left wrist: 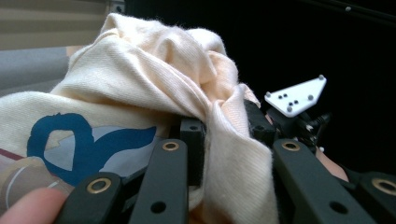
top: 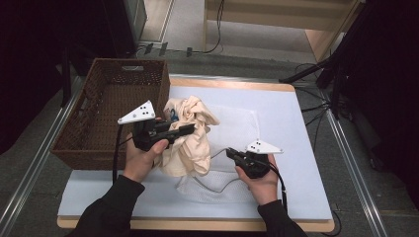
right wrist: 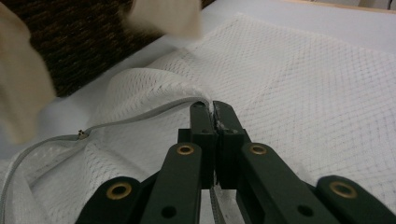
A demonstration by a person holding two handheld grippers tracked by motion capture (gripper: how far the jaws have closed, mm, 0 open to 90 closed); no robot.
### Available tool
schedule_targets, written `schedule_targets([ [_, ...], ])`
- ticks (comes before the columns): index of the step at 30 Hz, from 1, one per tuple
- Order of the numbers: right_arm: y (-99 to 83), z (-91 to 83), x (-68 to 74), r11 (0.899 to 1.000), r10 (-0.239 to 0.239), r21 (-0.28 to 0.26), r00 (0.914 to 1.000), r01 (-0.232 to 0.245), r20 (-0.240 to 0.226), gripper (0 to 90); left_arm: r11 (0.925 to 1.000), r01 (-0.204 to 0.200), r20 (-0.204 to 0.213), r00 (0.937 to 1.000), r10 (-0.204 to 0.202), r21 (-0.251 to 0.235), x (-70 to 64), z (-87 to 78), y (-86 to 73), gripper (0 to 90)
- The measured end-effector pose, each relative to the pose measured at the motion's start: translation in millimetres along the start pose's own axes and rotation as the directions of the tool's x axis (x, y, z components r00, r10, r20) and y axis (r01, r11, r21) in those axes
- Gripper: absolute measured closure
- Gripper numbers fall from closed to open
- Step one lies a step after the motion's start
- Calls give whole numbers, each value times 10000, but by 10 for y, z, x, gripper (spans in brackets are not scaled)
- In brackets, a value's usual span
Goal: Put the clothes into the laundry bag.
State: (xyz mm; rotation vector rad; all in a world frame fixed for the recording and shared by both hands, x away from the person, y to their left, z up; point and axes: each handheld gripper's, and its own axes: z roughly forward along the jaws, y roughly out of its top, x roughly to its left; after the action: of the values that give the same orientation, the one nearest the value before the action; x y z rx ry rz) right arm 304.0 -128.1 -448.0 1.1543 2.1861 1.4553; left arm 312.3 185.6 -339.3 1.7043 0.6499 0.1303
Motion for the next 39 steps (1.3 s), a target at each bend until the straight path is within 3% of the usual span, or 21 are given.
schedule_targets([
  [12, -3, 11, -8, 10000, 15, 37, 10000, -15, 30, 890, 9999, -94, 782, 9969, 104, -132, -376, -86, -233, 752],
  [16, -3, 12, -13, 10000, 35, 42, 10000, -35, 27, 890, 9997, -243, 1185, 9927, 230, 95, -504, -58, -340, 750],
  [20, -1, 9, -31, 9999, 118, 17, 9999, -118, 69, 890, 9996, -117, 1727, 9849, 69, 266, -601, 19, -530, 746],
  [22, -3, 11, -47, 9999, 164, 36, 9998, -164, 105, 890, 9981, -35, 1935, 9811, -85, 617, -619, 95, -641, 744],
  [26, 3, 9, -64, 9996, 284, 30, 9994, -285, 174, 890, 9894, 47, 2225, 9742, -372, 1452, -610, 282, -841, 740],
  [28, 7, 6, -65, 9995, 330, 23, 9993, -330, 200, 890, 9785, -98, 2332, 9716, -394, 2060, -624, 417, -957, 737],
  [31, 11, -5, -76, 9993, 383, -60, 9988, -381, 292, 891, 9563, -291, 2070, 9778, -332, 2911, -649, 590, -1104, 728],
  [32, 12, -8, -77, 9991, 418, -101, 9986, -415, 326, 891, 9454, -297, 1860, 9820, -330, 3246, -641, 661, -1169, 720],
  [33, 15, -14, -80, 9991, 408, -140, 9986, -403, 349, 891, 9419, -220, 1704, 9847, -376, 3351, -631, 691, -1200, 705],
  [34, 16, -17, -82, 9992, 383, -142, 9986, -378, 363, 891, 9422, -43, 1534, 9869, -500, 3349, -613, 716, -1229, 693],
  [36, 18, -26, -76, 9992, 388, -143, 9986, -383, 352, 891, 9421, 340, 1489, 9849, -883, 3336, -579, 727, -1234, 645],
  [37, 20, -29, -72, 9991, 385, -171, 9987, -379, 340, 891, 9434, 414, 1579, 9826, -982, 3290, -586, 716, -1220, 540],
  [38, 22, -32, -71, 9992, 357, -198, 9988, -350, 342, 891, 9439, 405, 1621, 9818, -985, 3278, -599, 706, -1205, 540],
  [39, 23, -35, -71, 9993, 343, -189, 9988, -337, 338, 891, 9464, 271, 1578, 9841, -818, 3218, -637, 677, -1171, 449],
])
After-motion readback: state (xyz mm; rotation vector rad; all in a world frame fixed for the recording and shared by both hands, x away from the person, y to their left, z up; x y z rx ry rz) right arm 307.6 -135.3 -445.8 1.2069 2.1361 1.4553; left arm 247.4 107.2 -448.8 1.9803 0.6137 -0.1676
